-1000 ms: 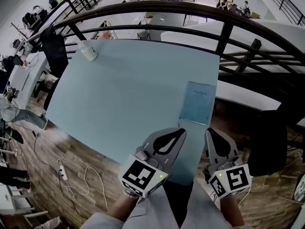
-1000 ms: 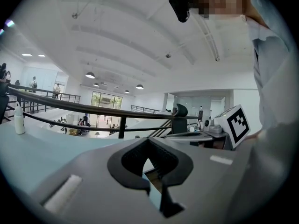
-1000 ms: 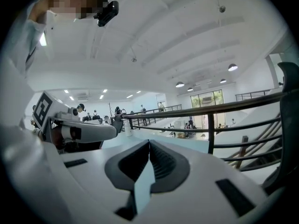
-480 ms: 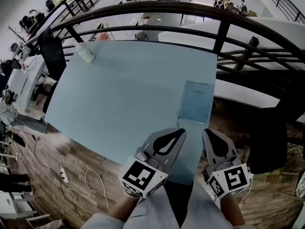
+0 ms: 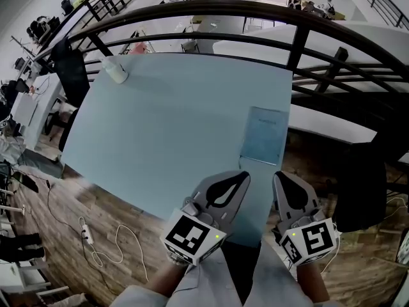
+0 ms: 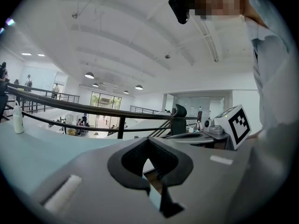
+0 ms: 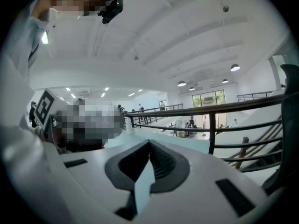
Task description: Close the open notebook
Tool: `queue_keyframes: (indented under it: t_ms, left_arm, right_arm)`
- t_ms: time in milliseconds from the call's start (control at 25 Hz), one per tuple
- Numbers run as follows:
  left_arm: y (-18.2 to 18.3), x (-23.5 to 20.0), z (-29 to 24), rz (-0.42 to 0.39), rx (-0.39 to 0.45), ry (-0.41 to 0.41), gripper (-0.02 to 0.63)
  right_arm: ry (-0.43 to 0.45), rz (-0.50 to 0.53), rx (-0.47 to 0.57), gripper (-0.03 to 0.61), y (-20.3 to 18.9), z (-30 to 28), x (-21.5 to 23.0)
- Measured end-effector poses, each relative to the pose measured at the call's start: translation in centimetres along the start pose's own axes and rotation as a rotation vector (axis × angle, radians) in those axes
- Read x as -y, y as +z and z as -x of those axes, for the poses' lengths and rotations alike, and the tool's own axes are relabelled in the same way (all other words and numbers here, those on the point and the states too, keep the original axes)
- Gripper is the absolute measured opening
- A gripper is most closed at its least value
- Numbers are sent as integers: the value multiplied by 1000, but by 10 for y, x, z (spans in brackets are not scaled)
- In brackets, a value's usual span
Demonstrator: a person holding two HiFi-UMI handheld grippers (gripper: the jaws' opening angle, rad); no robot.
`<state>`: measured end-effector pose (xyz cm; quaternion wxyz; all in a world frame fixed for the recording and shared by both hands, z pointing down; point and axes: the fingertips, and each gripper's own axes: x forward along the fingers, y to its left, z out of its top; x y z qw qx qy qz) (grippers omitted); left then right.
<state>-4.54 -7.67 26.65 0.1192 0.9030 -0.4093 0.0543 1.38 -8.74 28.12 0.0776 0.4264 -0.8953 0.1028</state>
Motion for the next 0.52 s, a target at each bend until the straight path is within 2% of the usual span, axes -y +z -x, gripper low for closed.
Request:
queue_keyframes:
  t_ms: [520]
  left_arm:
    - [-3,2,-4,9,-3,1,5]
  right_arm:
    - [0,2,-28,2,-9,0,4]
